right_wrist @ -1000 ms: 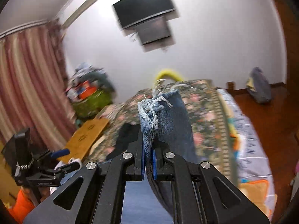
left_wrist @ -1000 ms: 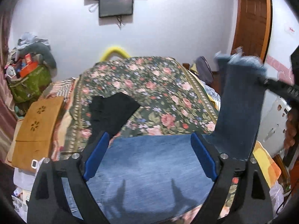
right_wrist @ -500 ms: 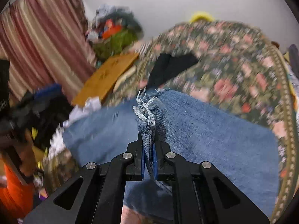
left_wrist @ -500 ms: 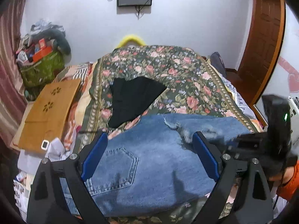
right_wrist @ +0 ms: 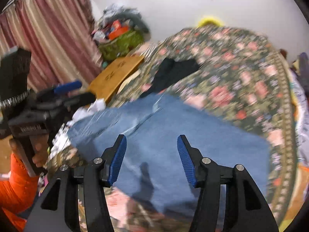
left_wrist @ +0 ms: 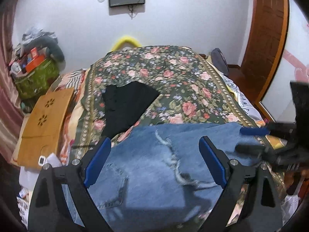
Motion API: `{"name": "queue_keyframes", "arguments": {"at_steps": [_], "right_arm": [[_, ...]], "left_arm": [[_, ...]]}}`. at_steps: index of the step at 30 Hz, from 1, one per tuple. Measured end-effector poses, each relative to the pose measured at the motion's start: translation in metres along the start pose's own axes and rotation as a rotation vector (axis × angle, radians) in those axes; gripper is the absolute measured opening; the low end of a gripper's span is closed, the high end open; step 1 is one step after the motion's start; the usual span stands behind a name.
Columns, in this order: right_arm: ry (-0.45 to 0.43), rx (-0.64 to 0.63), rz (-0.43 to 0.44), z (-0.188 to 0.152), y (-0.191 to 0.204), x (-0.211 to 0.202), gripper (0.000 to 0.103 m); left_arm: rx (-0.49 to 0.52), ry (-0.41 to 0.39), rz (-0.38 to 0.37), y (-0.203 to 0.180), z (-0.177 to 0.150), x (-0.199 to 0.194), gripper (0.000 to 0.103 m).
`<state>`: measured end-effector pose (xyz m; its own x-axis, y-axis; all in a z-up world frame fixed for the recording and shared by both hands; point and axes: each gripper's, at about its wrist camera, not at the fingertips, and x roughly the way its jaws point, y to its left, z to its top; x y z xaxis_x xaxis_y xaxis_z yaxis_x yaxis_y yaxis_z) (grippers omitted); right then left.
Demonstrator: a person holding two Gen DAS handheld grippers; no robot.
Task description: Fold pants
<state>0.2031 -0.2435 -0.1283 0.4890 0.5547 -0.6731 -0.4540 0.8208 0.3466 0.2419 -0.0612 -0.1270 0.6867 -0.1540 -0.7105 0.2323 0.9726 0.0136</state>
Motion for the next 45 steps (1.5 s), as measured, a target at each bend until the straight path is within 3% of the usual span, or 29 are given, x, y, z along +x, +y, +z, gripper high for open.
{"name": "queue_keyframes", "arguments": {"at_steps": [1,3,8,16,20,22,26,36,45], "right_arm": [[-0.016,0.008,-0.021,0.003,-0.008,-0.005,0.053],[-0.050,0.028,-0.080,0.010,-0.025,-0.016,0.065],[-0.057,0.056,-0.147,0.017,-0.058,-0.017,0.066],[0.112,0.126,-0.121,-0.008,-0.093,0.031,0.066],[0.198,0.142,-0.105,-0.031,-0.104,0.049,0.066],[0.201,0.119,-0.110,-0.042,-0.102,0.049,0.066],[0.177,0.076,-0.133,-0.056,-0.093,0.036,0.066],[0.142,0.114,-0.165,-0.081,-0.086,0.005,0.066],[0.128,0.155,-0.187,-0.089,-0.080,-0.015,0.066]], "left_arm": [[0.011,0.005,-0.009,-0.007,0.005,0.005,0.093],[0.023,0.016,-0.024,-0.017,0.013,0.014,0.094],[0.047,0.069,-0.068,-0.045,0.028,0.046,0.096],[0.086,0.257,-0.096,-0.079,0.018,0.114,0.096],[0.131,0.361,-0.065,-0.087,-0.007,0.144,0.096],[0.141,0.393,-0.055,-0.087,-0.020,0.152,0.097],[0.145,0.371,-0.065,-0.084,-0.027,0.143,0.098],[0.114,0.339,-0.036,-0.068,-0.044,0.115,0.098],[0.086,0.284,0.031,-0.043,-0.060,0.081,0.101]]}}
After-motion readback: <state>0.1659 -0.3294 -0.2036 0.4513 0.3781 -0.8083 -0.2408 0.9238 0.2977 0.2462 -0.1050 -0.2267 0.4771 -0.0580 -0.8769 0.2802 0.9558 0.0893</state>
